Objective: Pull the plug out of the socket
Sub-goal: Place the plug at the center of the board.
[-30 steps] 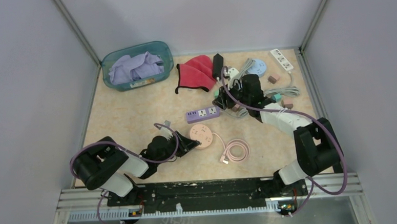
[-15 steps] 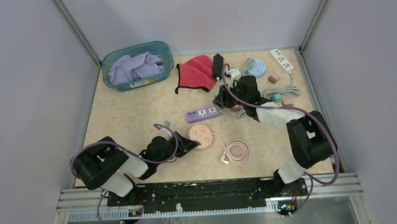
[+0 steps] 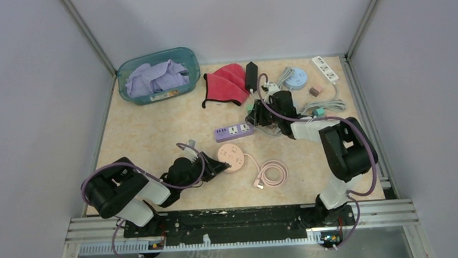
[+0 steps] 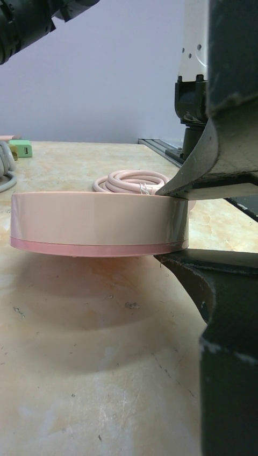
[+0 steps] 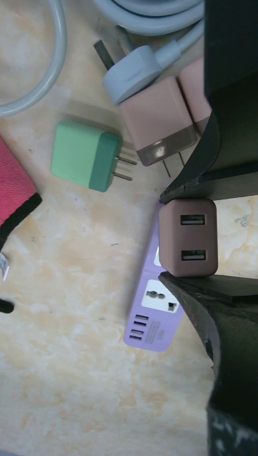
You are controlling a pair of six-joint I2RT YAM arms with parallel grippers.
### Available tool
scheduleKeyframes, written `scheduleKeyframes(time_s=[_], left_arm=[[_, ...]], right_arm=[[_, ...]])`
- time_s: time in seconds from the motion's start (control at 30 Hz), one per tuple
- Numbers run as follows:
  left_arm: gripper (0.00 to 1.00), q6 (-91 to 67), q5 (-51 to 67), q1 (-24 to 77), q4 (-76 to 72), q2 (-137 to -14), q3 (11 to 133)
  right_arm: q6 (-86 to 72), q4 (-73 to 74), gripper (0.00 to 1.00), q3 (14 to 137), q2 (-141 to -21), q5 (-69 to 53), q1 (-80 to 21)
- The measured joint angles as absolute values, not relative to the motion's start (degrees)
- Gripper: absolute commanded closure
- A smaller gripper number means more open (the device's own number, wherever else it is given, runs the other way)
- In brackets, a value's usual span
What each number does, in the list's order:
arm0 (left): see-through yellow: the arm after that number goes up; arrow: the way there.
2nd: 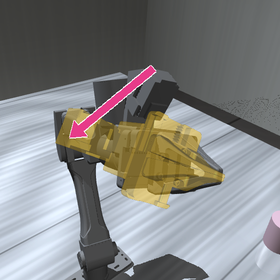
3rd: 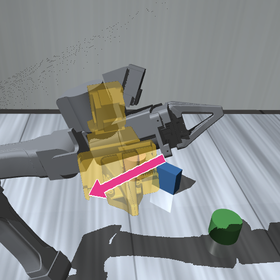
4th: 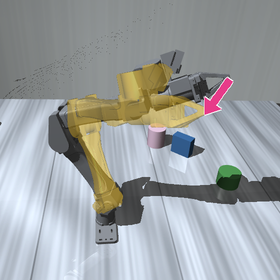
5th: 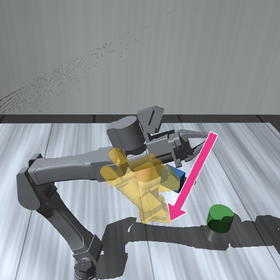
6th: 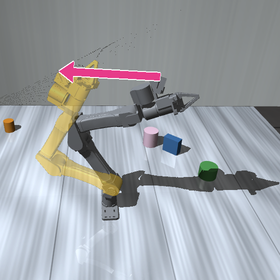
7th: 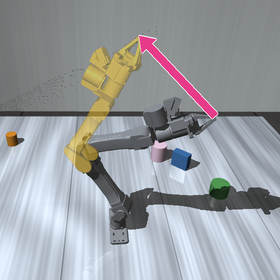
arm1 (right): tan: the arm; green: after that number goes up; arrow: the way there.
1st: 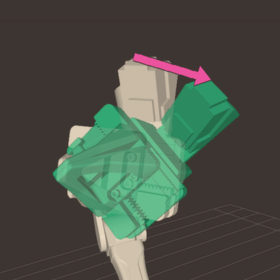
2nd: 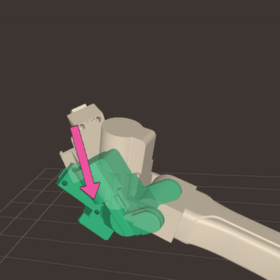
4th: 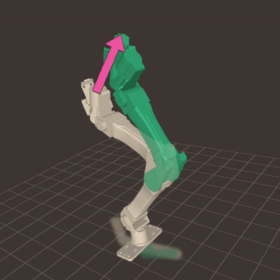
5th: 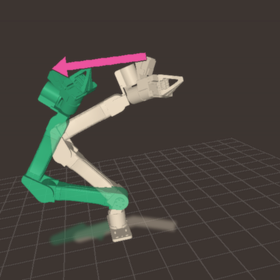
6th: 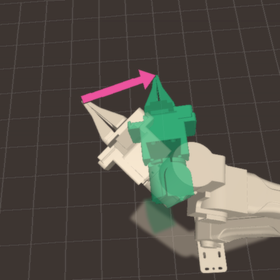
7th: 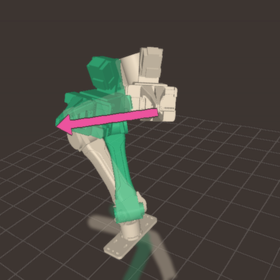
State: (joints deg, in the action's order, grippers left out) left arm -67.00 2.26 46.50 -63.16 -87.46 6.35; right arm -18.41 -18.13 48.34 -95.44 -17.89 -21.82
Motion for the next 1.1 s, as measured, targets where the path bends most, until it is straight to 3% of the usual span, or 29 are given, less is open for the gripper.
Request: scheduleKeyframes(time_s=[0.13,0.17,0.2,0.23,0.6,1.1], left_arm=[[1.0,-67.0,2.42,46.44,-63.46,-87.46,6.13],[1.0,-67.0,2.42,46.44,-63.46,-87.46,6.11],[1.0,-67.0,2.42,46.41,-63.48,-87.46,6.07],[1.0,-67.0,2.46,46.35,-63.55,-87.44,5.98],[1.0,-66.81,2.59,45.91,-63.86,-86.89,5.41],[1.0,-65.73,3.09,45.58,-63.81,-86.65,5.3]], right_arm=[[-21.3,-18.59,0.43,49.78,-98.19,-17.65,-20.93],[-21.8,-18.61,0.3,50.13,-98.61,-17.63,-20.73],[-22.2,-18.41,0.07,50.3,-98.96,-17.45,-20.51],[-22.57,-18.33,0.01,50.3,-99.2,-17.43,-20.32],[-23.49,-18.76,0.01,49.8,-98.1,-20.91,-14.94],[-17.58,-22.13,0.01,47.37,-82.48,-34.26,-13.72]])
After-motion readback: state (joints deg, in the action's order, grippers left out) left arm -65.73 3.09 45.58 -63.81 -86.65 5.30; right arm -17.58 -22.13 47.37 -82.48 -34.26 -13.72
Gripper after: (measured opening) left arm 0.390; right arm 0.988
